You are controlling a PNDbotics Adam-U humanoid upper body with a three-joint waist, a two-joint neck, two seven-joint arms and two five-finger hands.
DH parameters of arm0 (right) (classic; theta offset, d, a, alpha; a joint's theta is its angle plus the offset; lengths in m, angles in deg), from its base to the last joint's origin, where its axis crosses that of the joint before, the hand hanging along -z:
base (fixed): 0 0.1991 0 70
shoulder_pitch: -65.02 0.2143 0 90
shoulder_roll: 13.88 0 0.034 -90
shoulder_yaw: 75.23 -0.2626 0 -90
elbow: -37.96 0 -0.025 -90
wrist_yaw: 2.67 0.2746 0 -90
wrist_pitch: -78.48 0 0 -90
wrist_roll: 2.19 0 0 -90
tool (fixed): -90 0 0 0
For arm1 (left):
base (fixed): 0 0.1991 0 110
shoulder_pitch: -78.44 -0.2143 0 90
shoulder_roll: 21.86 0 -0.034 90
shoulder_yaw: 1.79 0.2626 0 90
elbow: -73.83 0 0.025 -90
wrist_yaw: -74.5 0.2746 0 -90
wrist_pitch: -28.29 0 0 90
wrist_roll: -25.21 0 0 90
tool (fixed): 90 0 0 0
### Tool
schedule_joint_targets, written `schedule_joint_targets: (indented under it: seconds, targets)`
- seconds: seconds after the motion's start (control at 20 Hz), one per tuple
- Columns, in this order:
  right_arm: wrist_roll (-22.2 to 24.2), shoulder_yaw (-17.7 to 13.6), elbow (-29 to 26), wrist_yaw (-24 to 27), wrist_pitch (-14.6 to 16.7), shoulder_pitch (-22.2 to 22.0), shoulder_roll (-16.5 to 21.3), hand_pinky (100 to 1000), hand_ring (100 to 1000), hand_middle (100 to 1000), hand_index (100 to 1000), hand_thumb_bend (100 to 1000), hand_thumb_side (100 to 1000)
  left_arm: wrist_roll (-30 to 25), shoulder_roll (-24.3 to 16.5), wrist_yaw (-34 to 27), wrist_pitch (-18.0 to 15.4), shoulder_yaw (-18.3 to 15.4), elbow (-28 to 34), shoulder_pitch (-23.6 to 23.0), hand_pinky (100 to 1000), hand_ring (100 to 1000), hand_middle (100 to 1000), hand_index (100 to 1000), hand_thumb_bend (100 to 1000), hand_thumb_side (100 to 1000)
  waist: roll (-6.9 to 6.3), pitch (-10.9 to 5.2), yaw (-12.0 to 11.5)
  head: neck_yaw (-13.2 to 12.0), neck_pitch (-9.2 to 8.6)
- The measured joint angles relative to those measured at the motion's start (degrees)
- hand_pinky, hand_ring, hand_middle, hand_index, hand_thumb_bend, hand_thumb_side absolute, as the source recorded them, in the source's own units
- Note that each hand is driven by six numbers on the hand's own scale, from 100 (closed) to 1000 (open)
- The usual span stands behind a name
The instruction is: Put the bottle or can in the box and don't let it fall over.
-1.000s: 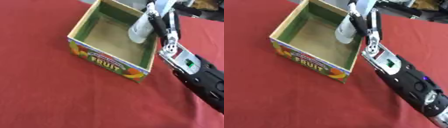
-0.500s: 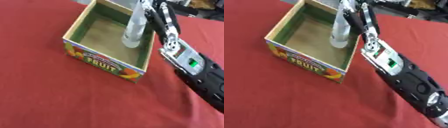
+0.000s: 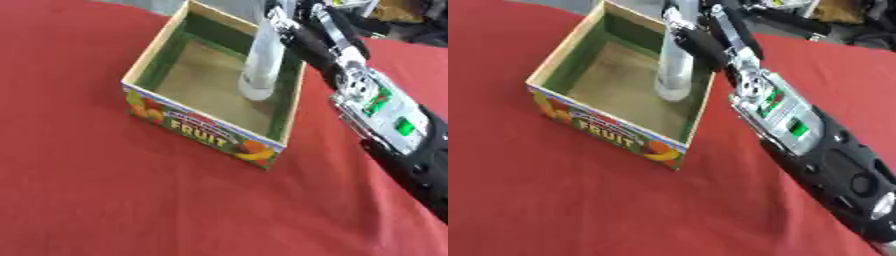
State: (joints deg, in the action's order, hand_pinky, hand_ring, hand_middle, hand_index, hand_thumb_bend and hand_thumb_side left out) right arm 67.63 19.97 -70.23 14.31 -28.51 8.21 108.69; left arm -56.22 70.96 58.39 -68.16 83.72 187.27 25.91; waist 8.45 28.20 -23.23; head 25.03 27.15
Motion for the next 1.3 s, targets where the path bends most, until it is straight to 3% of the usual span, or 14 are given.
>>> schedule_joint_targets:
  seconds: [0.15,0.65,0.7,0.75,0.95,1.3]
  targets:
    - [0.42,-0.26,-1.1,1.3,-0.05,-0.84,-0.69,1000,1000,963,1000,100,749,0.18,-0.05,0.1,0.0,-0.18,0.0,-0.74,504,1000,1000,589,142,686,-0.44,-0.51,0.96,-0.49,0.49]
    - [3.5,-1.05,-4.95,3.91,1.99,-3.06,-5.13,1000,1000,952,1000,100,743,1.09,-1.05,0.85,-0.34,-1.03,0.0,-3.31,501,1000,1000,589,137,684,-2.43,-1.71,4.5,-2.66,1.05]
    - [3.91,-1.06,-5.03,3.63,2.52,-3.4,-5.69,1000,1000,949,1000,100,709,1.23,-1.09,0.92,-0.42,-1.1,0.0,-3.77,500,1000,1000,589,140,674,-2.74,-1.85,5.12,-3.12,1.25]
    - [4.33,-1.05,-5.1,3.14,3.12,-3.86,-6.26,1000,1000,947,1000,100,744,1.35,-1.18,1.06,-0.45,-1.21,0.0,-4.23,499,1000,1000,589,135,684,-3.09,-1.95,5.76,-3.62,1.45]
    - [5.24,-0.9,-5.13,0.44,5.58,-6.37,-8.98,991,1000,943,1000,100,741,2.07,-1.52,1.52,-0.66,-1.84,0.0,-5.91,499,1000,1000,589,132,683,-4.28,-2.39,7.75,-5.84,1.82]
    - [5.2,0.13,-5.13,-5.93,12.57,-13.42,-11.71,969,999,945,1000,100,727,3.95,-2.68,2.59,-0.98,-3.25,0.01,-9.7,493,1000,1000,587,120,679,-5.86,-3.91,12.04,-9.77,3.61]
